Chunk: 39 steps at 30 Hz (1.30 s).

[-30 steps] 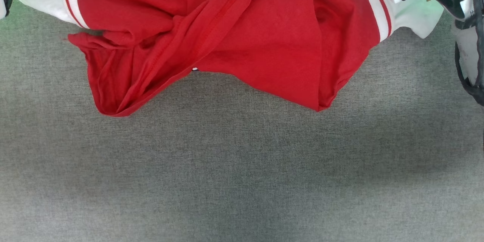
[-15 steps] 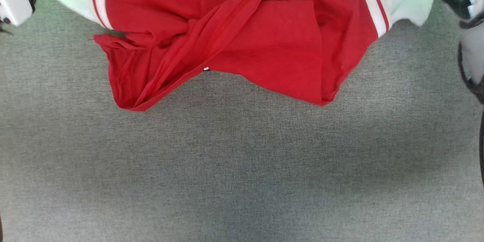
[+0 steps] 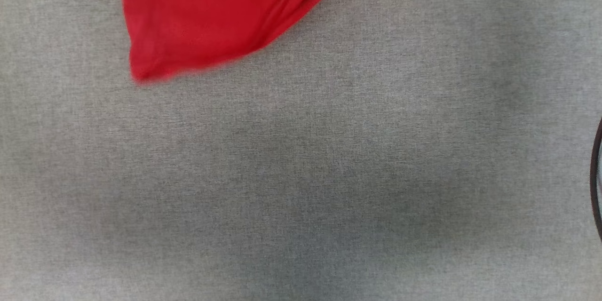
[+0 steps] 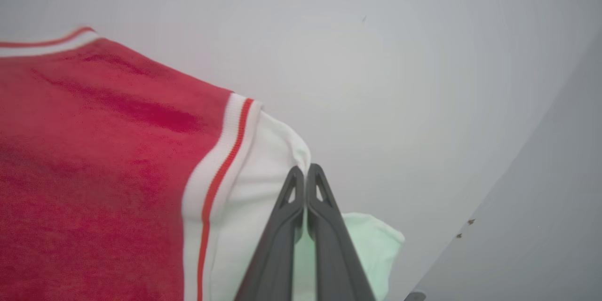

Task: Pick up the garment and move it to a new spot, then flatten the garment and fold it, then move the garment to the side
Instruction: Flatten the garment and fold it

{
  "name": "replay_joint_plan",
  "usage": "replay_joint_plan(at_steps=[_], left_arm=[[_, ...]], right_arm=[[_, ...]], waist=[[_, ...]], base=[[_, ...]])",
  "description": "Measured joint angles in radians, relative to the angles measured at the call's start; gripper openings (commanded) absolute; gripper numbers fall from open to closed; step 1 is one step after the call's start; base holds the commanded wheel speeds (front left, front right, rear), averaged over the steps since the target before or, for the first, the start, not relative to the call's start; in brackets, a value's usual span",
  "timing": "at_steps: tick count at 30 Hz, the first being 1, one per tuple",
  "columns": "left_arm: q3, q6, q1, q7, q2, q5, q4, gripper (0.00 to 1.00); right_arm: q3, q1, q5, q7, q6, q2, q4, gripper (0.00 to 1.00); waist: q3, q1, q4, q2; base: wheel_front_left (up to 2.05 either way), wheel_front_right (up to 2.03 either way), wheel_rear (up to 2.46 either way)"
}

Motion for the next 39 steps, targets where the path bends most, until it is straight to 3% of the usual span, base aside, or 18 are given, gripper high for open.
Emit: replay_joint_plan(at_steps=[5, 11, 15, 20, 23, 28, 32, 39], left_arm=[[0.14, 0.0, -0.111, -0.027, -0.08, -0.034, 0.095, 0.0], [0.182, 0.0, -0.077, -0.028, -0.108, -0.015, 0.077, 0.0], [0.191, 0.0, 0.08, -0.028, -0.091, -0.061, -0.002, 0.0], [0.201, 0.0, 0.338, -0.028, -0.03, -0.097, -0.146, 0.0], [0.266, 0.0, 0.537, -0.028, -0.021, -0.123, -0.229, 0.0], [0.344, 0.0, 0.883, -0.028, -0.03, -0.082, -0.341, 0.0], [0.439, 0.0, 1.132, -0.028, -0.075, -0.079, -0.378, 0.0], [0.522, 0.0, 1.423, -0.028, -0.109, -0.028, -0.449, 0.0]], right_arm=[[-0.159, -0.169, -0.147, -0.143, 0.001, 0.057, 0.049, 0.0], [-0.186, -0.209, -0.196, -0.199, 0.001, 0.072, 0.191, 0.0], [-0.147, -0.108, -0.188, -0.225, 0.001, 0.058, 0.237, 0.0], [-0.046, 0.112, -0.104, -0.223, 0.001, 0.03, 0.213, 0.0], [0.006, 0.286, -0.031, -0.198, 0.001, 0.007, 0.144, 0.0], [0.046, 0.634, 0.087, -0.111, 0.001, -0.046, -0.071, 0.0], [0.064, 0.895, 0.169, -0.021, 0.001, -0.077, -0.266, 0.0], [0.051, 1.246, 0.271, 0.152, 0.001, -0.132, -0.537, 0.0]], waist=[[-0.026, 0.0, 0.0, 0.0], [-0.071, 0.0, 0.003, 0.0], [-0.101, 0.0, 0.009, 0.0], [-0.143, 0.0, 0.012, 0.0], [-0.173, 0.0, 0.014, 0.0], [-0.225, 0.0, 0.022, 0.0], [-0.264, 0.0, 0.03, 0.0], [-0.323, 0.0, 0.041, 0.0]], base=[[0.0, 0.0, 0.0], [0.0, 0.0, 0.0], [0.0, 0.0, 0.0], [0.0, 0.0, 0.0], [0.0, 0.0, 0.0], [0.0, 0.0, 0.0], [0.0, 0.0, 0.0], [0.0, 0.0, 0.0]])
